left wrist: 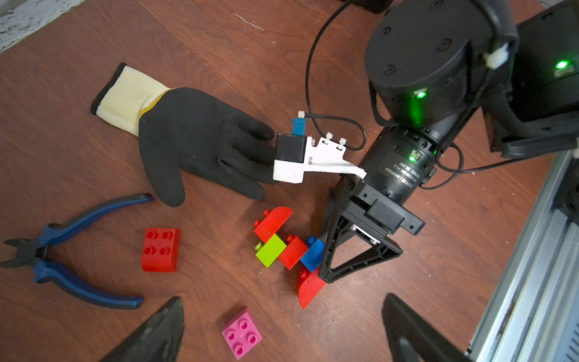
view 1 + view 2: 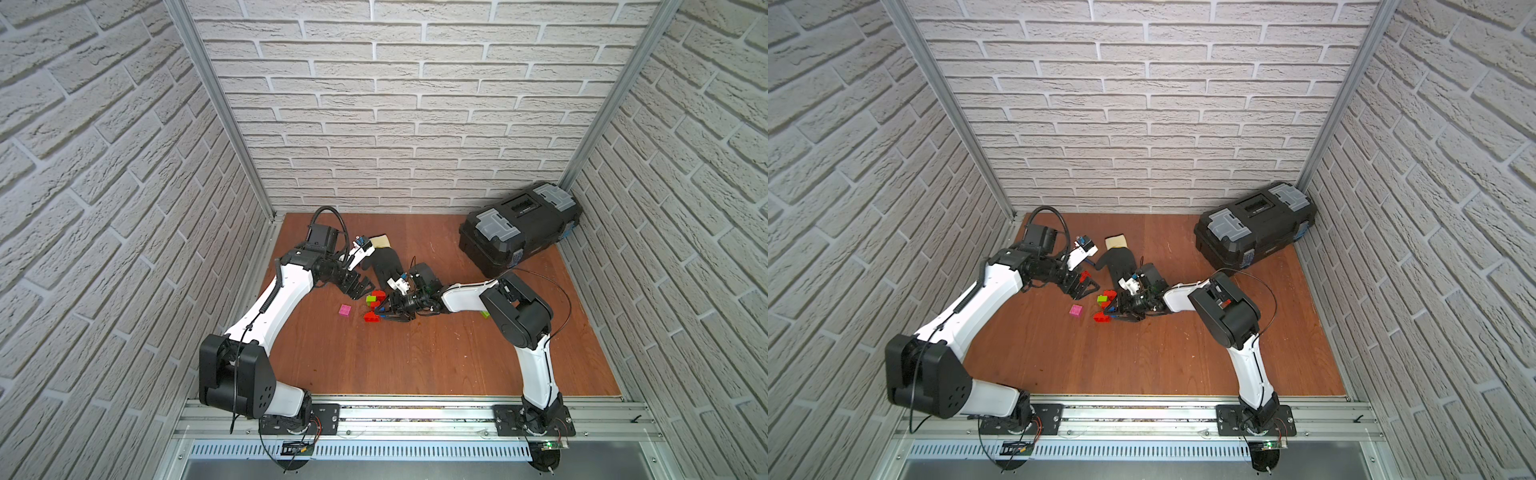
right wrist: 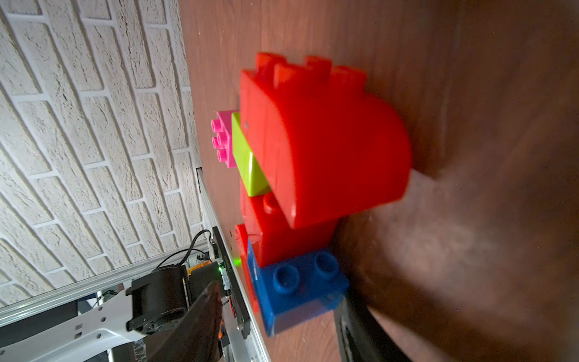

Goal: Assemble the letter s with lego
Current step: Adjust the lego brick at the center of the board.

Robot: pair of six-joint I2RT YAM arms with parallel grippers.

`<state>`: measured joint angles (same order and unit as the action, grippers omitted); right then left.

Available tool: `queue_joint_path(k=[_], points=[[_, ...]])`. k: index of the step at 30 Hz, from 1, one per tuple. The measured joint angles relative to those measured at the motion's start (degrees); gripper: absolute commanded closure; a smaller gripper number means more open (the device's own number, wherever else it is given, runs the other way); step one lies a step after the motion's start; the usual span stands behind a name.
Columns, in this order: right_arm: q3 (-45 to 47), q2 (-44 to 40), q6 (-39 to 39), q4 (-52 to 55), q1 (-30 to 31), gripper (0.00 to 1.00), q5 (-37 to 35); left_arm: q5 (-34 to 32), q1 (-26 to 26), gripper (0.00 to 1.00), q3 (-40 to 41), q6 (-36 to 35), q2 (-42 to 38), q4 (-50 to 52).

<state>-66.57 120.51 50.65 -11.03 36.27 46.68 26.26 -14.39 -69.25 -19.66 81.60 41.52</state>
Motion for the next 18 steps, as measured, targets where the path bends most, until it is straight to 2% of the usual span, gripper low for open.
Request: queue_joint_path(k=[12,18], points=[[2.34,-6.12,-5.97,9.22,0.85,0.36,-8.13,-0.02,0.00,0.02,0.68,-0.07,-0.04,-0.66],[5.05,-13.79,-10.10,15.41,-0.28,0.33,-12.41,-0.59,0.00,0.02,1.18,-0.09,-0.13,-0.96]])
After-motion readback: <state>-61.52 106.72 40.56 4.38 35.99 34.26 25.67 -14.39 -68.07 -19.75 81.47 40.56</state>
